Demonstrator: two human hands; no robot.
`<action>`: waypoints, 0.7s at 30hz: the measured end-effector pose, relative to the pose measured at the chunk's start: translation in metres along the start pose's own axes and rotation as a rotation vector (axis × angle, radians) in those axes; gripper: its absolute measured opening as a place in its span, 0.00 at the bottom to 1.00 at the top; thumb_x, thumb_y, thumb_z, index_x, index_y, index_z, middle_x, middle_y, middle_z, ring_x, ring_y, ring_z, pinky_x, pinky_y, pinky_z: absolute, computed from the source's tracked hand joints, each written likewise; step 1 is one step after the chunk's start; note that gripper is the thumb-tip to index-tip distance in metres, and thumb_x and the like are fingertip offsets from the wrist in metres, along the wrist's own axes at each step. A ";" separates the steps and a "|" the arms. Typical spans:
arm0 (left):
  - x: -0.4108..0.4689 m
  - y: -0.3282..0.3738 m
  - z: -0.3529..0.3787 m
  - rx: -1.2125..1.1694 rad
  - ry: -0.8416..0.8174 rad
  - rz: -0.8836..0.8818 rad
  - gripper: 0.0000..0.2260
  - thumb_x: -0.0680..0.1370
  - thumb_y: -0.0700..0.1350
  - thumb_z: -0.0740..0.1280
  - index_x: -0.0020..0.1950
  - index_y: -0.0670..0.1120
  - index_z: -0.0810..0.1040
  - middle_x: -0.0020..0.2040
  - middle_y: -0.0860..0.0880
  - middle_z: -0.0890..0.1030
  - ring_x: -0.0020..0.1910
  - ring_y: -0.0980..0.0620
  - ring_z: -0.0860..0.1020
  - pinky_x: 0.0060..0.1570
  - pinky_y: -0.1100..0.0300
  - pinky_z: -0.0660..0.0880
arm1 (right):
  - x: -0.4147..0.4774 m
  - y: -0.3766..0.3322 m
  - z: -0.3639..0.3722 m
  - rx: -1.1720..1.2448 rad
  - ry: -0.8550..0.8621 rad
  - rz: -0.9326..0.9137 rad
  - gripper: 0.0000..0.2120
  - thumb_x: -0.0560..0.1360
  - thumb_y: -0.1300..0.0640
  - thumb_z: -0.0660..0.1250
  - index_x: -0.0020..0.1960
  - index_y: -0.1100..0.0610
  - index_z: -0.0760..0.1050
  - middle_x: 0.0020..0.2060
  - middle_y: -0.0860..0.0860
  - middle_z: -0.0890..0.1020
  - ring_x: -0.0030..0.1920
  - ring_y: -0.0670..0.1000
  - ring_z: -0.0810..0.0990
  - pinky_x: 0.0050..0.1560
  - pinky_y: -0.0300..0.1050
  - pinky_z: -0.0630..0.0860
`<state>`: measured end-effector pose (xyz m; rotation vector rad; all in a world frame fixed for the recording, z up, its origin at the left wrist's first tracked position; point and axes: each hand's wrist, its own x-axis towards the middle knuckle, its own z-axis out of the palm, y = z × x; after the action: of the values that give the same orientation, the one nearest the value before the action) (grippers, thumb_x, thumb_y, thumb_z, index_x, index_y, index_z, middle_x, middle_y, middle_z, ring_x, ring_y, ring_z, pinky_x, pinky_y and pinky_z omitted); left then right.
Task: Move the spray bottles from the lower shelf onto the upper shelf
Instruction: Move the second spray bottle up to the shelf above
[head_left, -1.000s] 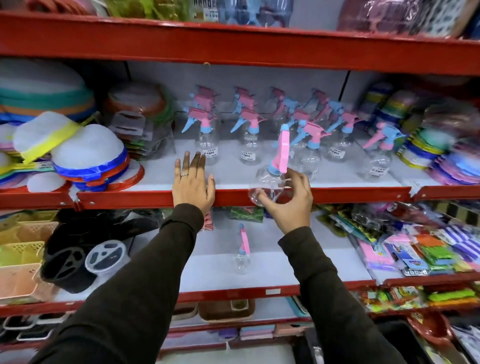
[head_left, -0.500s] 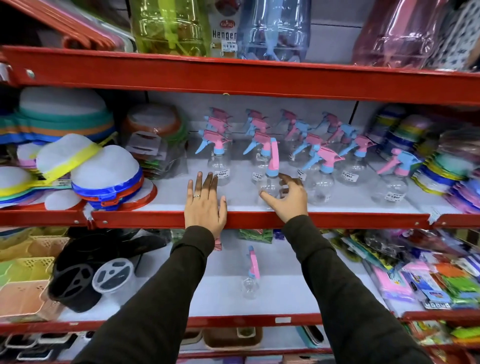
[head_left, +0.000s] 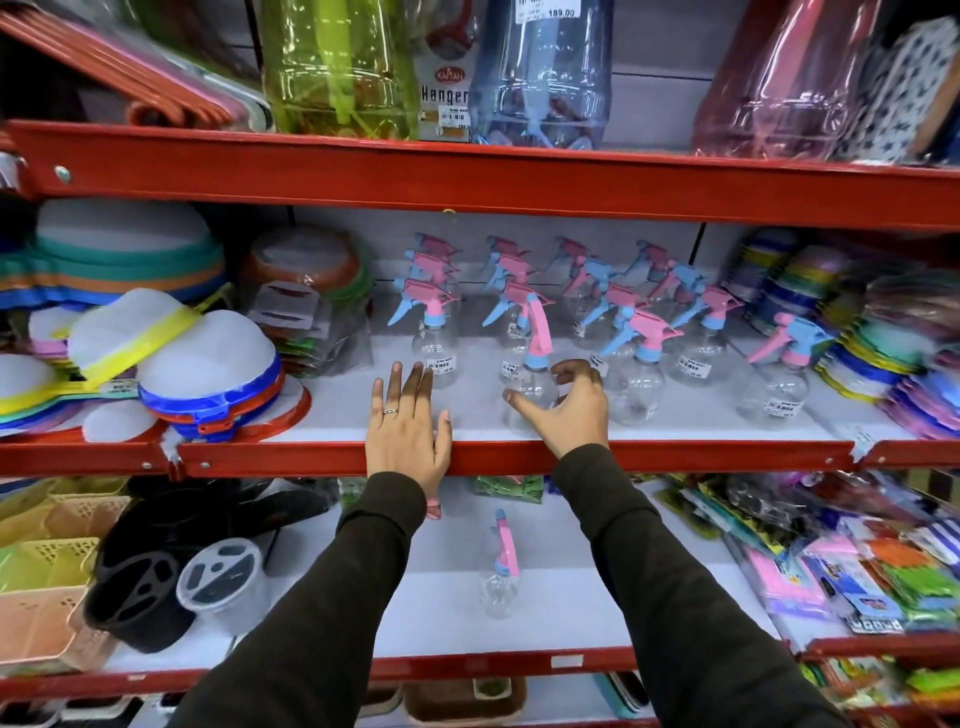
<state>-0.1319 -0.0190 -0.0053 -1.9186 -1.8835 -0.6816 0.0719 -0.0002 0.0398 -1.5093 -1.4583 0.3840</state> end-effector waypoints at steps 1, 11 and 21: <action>0.000 0.000 0.000 0.000 -0.004 -0.001 0.29 0.80 0.54 0.47 0.78 0.41 0.61 0.79 0.44 0.62 0.80 0.44 0.52 0.78 0.46 0.44 | 0.000 0.001 0.000 0.001 0.001 -0.001 0.32 0.61 0.38 0.78 0.57 0.52 0.73 0.54 0.50 0.78 0.55 0.52 0.78 0.58 0.49 0.78; 0.000 0.000 0.000 -0.010 -0.002 -0.003 0.28 0.80 0.54 0.48 0.77 0.41 0.62 0.78 0.44 0.63 0.80 0.44 0.54 0.78 0.47 0.45 | -0.005 0.000 -0.001 -0.024 -0.037 -0.004 0.39 0.66 0.39 0.75 0.70 0.52 0.67 0.67 0.54 0.74 0.67 0.55 0.73 0.67 0.49 0.72; -0.001 0.000 0.000 -0.017 0.005 -0.001 0.28 0.80 0.54 0.49 0.77 0.41 0.62 0.78 0.44 0.63 0.80 0.44 0.54 0.78 0.47 0.45 | 0.000 0.000 0.002 -0.005 -0.046 0.000 0.33 0.66 0.47 0.77 0.68 0.54 0.73 0.62 0.54 0.78 0.60 0.54 0.78 0.62 0.47 0.76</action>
<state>-0.1322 -0.0197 -0.0055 -1.9244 -1.8821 -0.7044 0.0702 0.0009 0.0391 -1.5135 -1.4961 0.4172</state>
